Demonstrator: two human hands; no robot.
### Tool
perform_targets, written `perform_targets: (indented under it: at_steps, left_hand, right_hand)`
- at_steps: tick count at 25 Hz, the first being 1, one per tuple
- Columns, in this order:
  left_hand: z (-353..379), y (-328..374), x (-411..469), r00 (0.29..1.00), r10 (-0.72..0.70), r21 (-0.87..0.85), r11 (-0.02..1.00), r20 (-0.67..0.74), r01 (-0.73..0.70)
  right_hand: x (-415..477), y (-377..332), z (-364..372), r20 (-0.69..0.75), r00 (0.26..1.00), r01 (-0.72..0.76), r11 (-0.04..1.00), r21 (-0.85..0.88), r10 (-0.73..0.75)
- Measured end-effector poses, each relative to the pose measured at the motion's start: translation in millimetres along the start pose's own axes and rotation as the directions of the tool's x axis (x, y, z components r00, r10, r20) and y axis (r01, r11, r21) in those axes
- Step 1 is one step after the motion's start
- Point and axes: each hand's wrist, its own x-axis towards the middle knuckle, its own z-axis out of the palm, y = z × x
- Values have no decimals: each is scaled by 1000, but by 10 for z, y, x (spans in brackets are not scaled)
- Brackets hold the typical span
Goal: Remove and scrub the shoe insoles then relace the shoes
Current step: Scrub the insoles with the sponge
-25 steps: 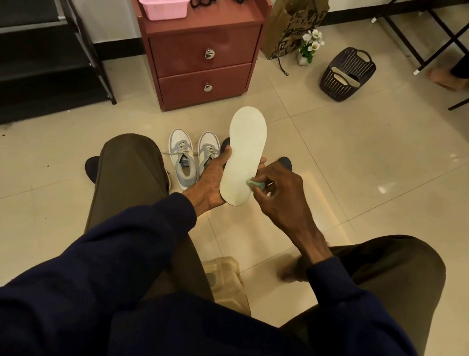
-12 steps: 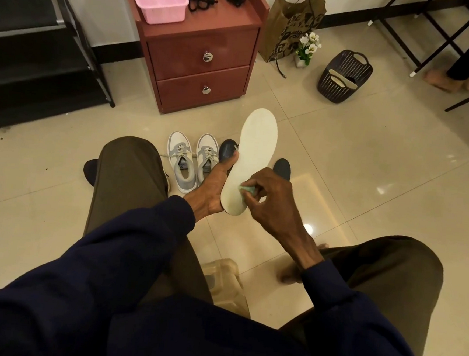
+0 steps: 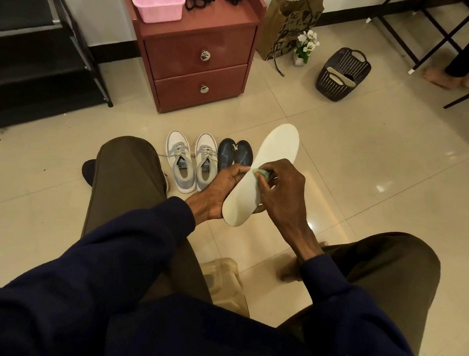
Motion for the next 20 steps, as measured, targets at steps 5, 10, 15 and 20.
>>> perform_targets:
  at_steps: [5,10,15,20]
  left_hand:
    - [-53,22,-2,997,7,45,999,-71,-3]
    - [5,12,-34,999,-31,-1,1000,-10,31]
    - [-10,27,-5,996,29,11,1000,-79,-29]
    - [-93,132,0,990,93,-146,983,-108,-108]
  right_hand:
    - [-88,-174,54,315,947,23,994,111,-57]
    - [50,-73,11,140,990,15,1000,21,-18]
    - [-55,-114,39,252,966,47,996,70,-63]
    - [-87,-250,23,595,782,108,980,164,-186]
